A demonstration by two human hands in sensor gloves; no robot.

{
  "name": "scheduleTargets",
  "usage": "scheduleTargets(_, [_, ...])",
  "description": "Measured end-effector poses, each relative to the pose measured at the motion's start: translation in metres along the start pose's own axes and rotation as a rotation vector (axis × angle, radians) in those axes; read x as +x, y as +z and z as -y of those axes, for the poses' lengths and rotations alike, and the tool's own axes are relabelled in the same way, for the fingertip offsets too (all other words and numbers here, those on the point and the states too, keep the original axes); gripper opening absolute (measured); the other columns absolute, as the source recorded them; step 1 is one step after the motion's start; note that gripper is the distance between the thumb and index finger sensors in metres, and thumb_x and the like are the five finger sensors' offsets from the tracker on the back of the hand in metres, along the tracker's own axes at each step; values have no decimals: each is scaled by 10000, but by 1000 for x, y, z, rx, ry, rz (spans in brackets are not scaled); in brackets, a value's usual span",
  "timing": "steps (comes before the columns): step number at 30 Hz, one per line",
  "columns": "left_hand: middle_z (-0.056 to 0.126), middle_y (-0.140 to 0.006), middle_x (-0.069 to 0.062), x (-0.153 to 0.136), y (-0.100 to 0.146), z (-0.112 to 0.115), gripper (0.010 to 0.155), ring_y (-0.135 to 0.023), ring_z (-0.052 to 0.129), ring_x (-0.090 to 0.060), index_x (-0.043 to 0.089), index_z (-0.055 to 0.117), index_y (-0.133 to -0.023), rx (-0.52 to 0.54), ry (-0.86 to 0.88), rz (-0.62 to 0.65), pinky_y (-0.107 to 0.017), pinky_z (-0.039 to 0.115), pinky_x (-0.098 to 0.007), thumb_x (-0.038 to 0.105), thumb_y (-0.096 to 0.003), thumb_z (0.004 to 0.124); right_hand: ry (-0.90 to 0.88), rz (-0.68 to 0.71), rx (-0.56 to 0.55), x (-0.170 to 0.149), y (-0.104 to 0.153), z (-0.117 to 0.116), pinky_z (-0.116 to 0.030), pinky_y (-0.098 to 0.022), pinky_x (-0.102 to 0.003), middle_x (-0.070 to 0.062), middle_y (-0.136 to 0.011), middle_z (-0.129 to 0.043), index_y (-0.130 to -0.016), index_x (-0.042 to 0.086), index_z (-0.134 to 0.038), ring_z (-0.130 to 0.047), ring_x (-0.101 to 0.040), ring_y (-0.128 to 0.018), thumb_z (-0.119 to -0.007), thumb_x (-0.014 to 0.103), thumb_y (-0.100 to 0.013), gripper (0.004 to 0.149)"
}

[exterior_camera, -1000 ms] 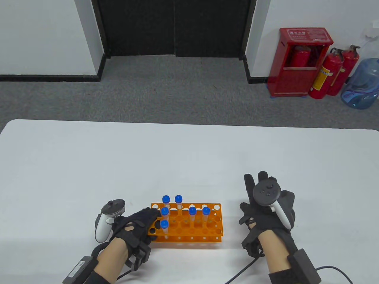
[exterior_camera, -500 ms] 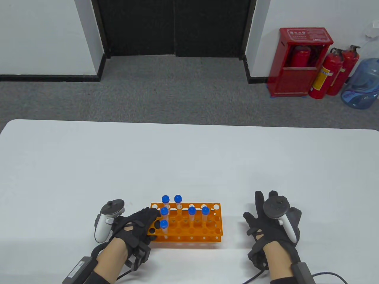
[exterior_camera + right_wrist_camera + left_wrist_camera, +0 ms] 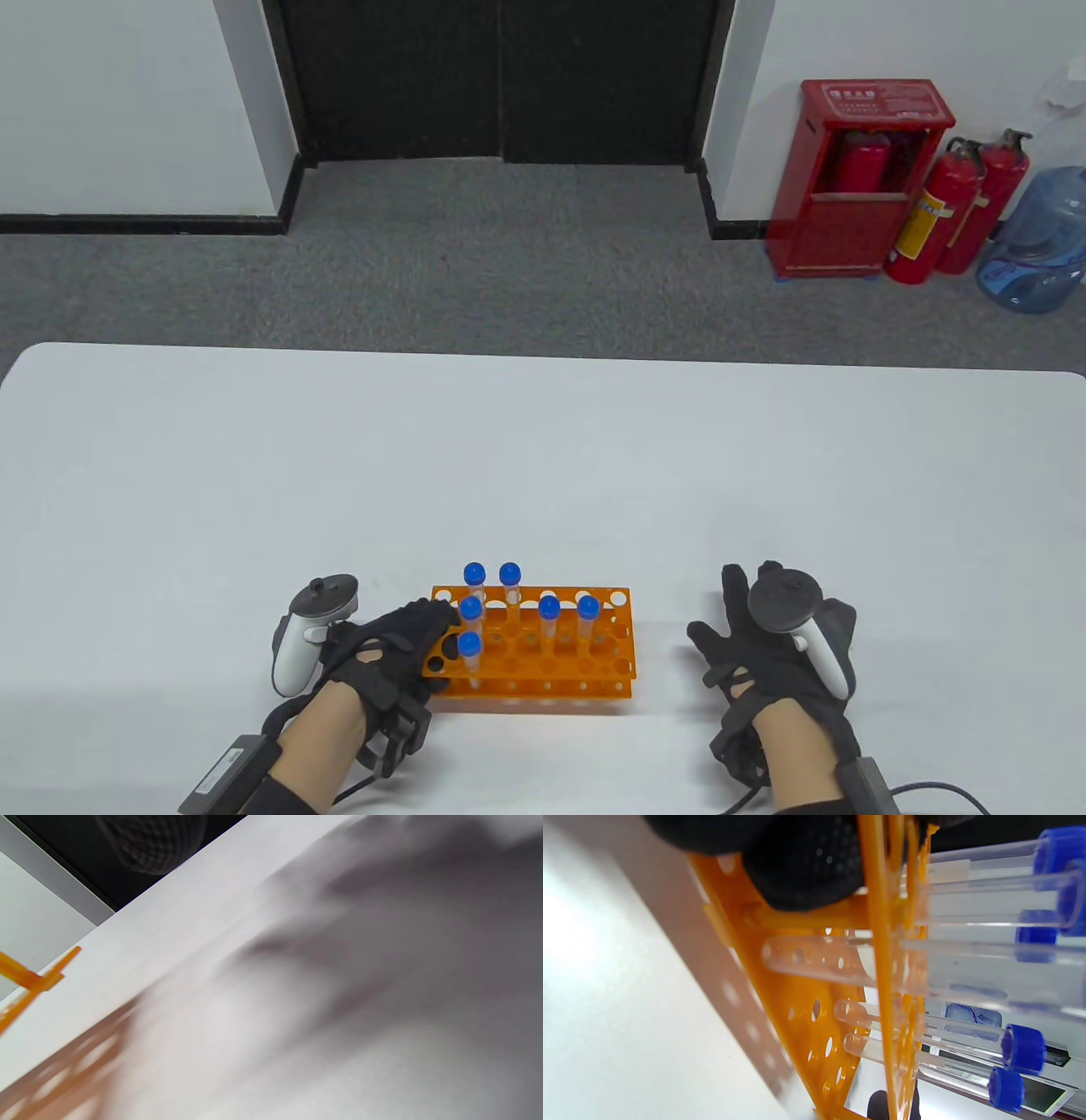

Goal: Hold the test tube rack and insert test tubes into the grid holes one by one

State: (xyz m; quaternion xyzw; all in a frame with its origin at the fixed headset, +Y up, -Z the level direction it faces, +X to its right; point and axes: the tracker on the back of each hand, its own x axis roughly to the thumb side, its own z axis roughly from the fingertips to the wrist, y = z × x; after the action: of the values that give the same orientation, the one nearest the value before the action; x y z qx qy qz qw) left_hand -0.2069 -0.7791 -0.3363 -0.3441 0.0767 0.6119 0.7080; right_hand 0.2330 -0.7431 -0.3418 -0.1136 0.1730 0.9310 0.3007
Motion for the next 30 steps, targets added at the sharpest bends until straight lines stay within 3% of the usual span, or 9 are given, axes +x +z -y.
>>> scheduleTargets(6, [863, -636, 247, 5, 0, -1, 444, -331, 1005, 12, 424, 682, -828, 36, 21, -14, -225, 933, -123, 587, -432, 568, -20, 5, 10, 1, 1, 4, 26, -646, -638, -44, -1152, 107, -1089, 373, -175, 222, -338, -963, -706, 541, -431, 863])
scheduleTargets(15, [858, -641, 243, 42, -7, -23, 445, -336, 1002, 10, 424, 673, -832, 120, 90, -24, -234, 931, -126, 586, -434, 559, -37, 14, 13, 4, 5, 9, 26, -643, -642, -52, -1157, 97, -1095, 365, -189, 219, -345, -963, -704, 546, -430, 860])
scheduleTargets(23, [854, -649, 248, 115, -57, -49, 445, -347, 1004, 11, 429, 666, -837, 165, 64, -48, -244, 932, -125, 589, -436, 560, -63, 21, 7, 3, 8, 13, 25, -641, -643, -59, -1161, 90, -1099, 360, -199, 216, -350, -965, -699, 542, -434, 852])
scheduleTargets(30, [849, -659, 252, 130, -107, -45, 445, -362, 1006, 15, 435, 659, -843, 137, -23, -116, -258, 935, -123, 592, -439, 559, -56, 11, 22, 3, 6, 12, 24, -640, -644, -61, -1162, 88, -1100, 357, -199, 212, -351, -967, -698, 548, -432, 855])
